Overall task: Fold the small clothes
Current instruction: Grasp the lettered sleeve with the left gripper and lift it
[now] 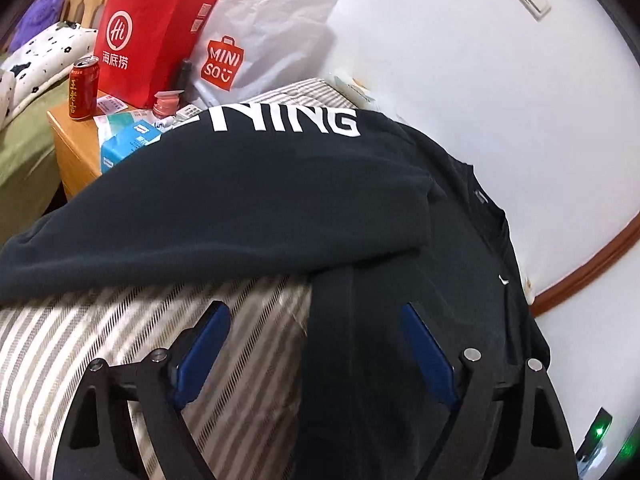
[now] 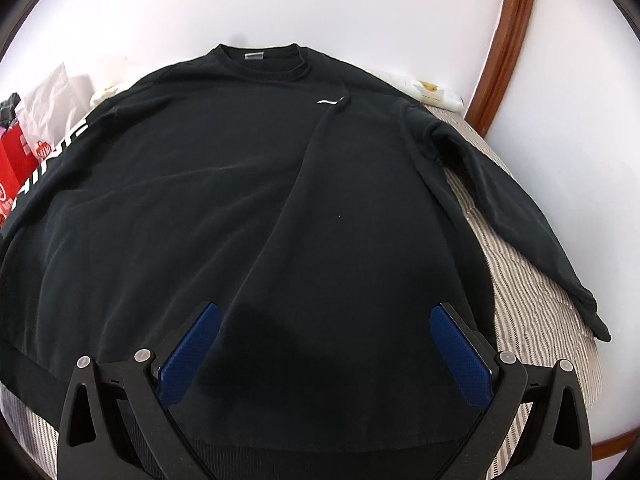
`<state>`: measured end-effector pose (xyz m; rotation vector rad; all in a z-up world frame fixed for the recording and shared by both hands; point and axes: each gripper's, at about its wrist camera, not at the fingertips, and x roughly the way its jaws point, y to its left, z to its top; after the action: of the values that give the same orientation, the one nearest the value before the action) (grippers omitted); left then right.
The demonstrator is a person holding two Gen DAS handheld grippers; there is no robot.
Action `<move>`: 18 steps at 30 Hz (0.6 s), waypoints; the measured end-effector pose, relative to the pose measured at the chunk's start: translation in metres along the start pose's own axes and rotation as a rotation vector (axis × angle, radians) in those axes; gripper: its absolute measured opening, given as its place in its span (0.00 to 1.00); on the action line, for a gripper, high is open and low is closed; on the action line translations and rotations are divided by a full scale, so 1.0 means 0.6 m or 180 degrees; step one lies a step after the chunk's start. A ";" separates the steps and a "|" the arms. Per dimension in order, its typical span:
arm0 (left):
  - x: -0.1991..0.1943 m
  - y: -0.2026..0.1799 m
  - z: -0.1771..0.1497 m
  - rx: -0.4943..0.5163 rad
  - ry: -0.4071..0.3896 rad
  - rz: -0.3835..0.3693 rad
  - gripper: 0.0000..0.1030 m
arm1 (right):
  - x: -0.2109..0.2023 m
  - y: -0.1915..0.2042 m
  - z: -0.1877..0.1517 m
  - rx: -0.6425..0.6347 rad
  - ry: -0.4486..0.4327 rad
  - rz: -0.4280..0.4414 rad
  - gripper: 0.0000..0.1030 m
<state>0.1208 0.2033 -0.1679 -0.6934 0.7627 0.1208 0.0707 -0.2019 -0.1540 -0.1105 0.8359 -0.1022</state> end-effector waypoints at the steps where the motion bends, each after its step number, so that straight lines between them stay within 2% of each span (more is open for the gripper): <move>1: 0.005 0.002 0.005 -0.0021 -0.0039 0.0010 0.81 | 0.002 0.001 0.001 -0.0010 -0.0003 -0.0024 1.00; 7: 0.021 0.023 0.038 -0.0273 -0.0207 0.0045 0.74 | 0.003 -0.001 0.013 -0.0088 -0.0052 -0.0240 1.00; 9: 0.026 0.026 0.049 -0.0349 -0.0239 0.0172 0.63 | 0.003 -0.007 0.017 -0.0073 -0.0065 -0.0239 1.00; 11: 0.032 0.026 0.057 -0.0346 -0.0250 0.0374 0.39 | 0.005 -0.015 0.020 -0.0031 -0.0066 -0.0222 1.00; 13: 0.040 0.018 0.071 -0.0191 -0.0245 0.0693 0.19 | 0.009 -0.027 0.022 0.0029 -0.0025 -0.0160 1.00; 14: 0.038 0.011 0.075 -0.0104 -0.0284 0.0765 0.15 | 0.009 -0.031 0.024 0.0055 -0.0017 -0.0137 1.00; 16: 0.021 -0.019 0.086 0.0175 -0.0482 0.0956 0.13 | 0.007 -0.045 0.030 0.0107 -0.0048 -0.0109 1.00; 18: 0.005 -0.047 0.099 0.0336 -0.0632 0.1026 0.10 | 0.006 -0.054 0.036 0.0125 -0.0074 -0.0101 1.00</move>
<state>0.1681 0.2178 -0.1242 -0.4464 0.6795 0.4337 0.0878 -0.2333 -0.1380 -0.0880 0.8087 -0.1468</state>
